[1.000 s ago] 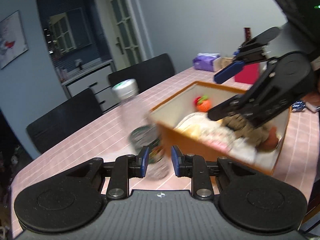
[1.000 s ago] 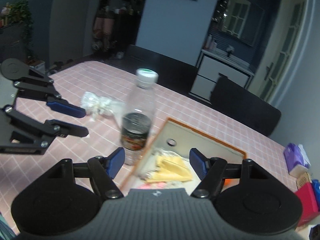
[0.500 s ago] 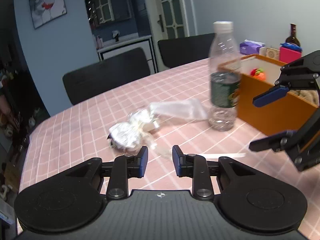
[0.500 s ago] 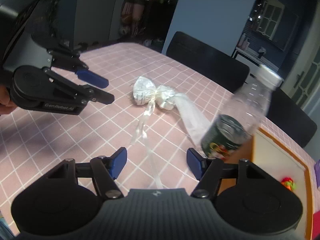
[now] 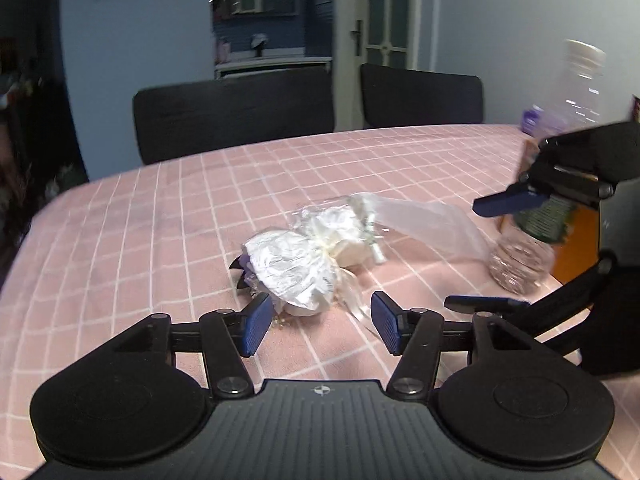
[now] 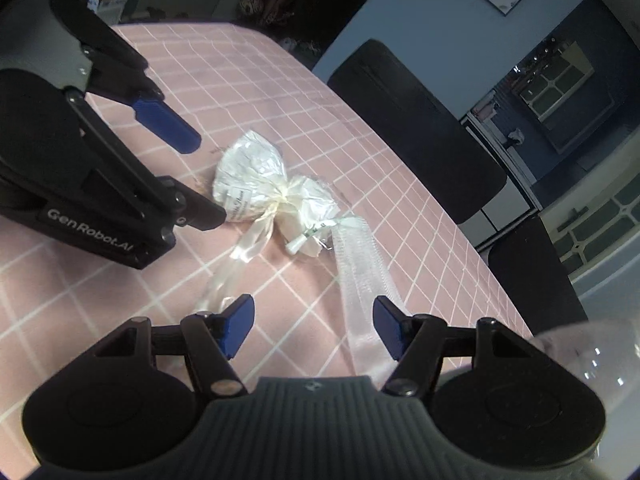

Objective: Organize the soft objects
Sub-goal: 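Move both open grippers back toward the white ribbon-tied bag on the table, then grasp the white ribbon-tied bag with the left gripper while the right gripper grasps the mesh net, then carry the bag with the left gripper while the right gripper carries the mesh net over the box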

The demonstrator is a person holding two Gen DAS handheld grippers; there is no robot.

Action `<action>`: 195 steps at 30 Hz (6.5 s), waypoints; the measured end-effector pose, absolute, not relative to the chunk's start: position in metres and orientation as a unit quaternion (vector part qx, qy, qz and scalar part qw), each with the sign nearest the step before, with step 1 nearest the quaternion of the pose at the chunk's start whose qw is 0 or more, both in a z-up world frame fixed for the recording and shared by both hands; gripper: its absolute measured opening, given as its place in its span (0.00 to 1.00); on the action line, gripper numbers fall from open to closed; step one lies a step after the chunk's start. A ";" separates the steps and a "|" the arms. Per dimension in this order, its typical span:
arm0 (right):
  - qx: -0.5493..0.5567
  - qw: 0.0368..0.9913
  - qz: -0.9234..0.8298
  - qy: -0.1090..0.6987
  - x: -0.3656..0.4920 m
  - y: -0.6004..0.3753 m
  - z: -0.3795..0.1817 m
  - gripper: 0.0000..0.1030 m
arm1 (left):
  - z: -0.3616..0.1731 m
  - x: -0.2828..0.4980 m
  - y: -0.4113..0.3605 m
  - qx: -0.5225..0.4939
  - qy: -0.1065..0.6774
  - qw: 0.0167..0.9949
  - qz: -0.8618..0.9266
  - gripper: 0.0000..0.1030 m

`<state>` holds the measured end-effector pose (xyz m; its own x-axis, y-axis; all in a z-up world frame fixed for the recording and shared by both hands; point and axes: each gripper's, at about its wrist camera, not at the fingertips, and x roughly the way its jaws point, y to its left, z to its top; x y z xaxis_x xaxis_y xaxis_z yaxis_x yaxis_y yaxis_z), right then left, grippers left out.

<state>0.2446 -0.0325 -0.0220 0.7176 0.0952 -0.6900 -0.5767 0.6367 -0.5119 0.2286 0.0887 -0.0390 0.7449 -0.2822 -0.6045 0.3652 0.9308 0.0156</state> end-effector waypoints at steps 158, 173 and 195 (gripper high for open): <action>-0.051 0.921 0.169 0.348 0.037 -0.198 0.058 0.09 | 0.021 0.041 0.041 0.068 0.313 0.931 -0.173 0.49; -0.076 0.934 0.052 0.346 0.087 -0.300 0.131 0.09 | 0.104 0.080 -0.087 0.131 0.222 0.917 -0.304 0.49; -0.113 0.898 0.003 0.424 0.217 -0.374 0.055 0.10 | 0.067 0.221 -0.227 0.203 0.270 0.897 -0.284 0.49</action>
